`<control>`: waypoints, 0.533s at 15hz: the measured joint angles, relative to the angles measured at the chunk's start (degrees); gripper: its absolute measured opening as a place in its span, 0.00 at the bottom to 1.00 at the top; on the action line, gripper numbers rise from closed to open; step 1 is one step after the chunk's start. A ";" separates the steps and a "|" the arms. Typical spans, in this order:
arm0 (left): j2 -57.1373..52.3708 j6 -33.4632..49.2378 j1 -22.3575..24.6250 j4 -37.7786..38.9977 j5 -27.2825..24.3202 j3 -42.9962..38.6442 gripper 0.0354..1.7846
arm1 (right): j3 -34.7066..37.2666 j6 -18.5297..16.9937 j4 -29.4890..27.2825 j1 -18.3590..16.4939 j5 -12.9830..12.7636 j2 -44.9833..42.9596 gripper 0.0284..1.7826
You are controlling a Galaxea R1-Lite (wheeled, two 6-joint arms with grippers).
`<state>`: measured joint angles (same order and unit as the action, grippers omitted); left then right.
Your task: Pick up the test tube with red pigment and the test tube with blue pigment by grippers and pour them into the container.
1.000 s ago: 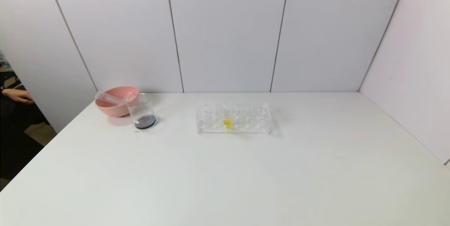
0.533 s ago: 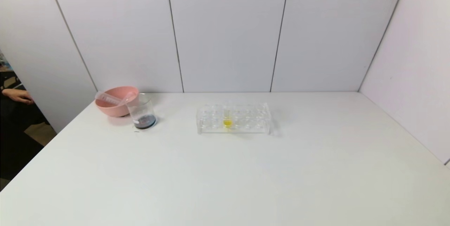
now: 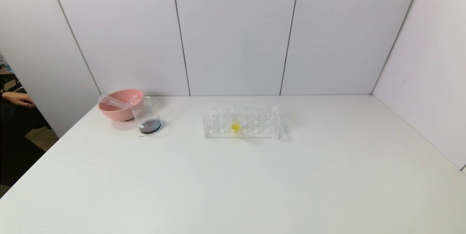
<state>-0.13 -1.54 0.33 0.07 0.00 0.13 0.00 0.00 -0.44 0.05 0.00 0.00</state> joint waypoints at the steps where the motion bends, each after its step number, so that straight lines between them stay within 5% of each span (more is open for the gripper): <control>1: 0.00 0.00 0.00 -0.02 0.00 -0.04 0.99 | 0.00 0.00 0.00 0.00 0.00 0.00 1.00; 8: 0.02 -0.02 0.00 -0.05 -0.02 -0.13 0.99 | 0.00 0.00 0.00 0.02 0.00 0.00 1.00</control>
<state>-0.11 -1.56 0.33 0.02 -0.02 0.00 0.00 0.00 -0.44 0.07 0.00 0.00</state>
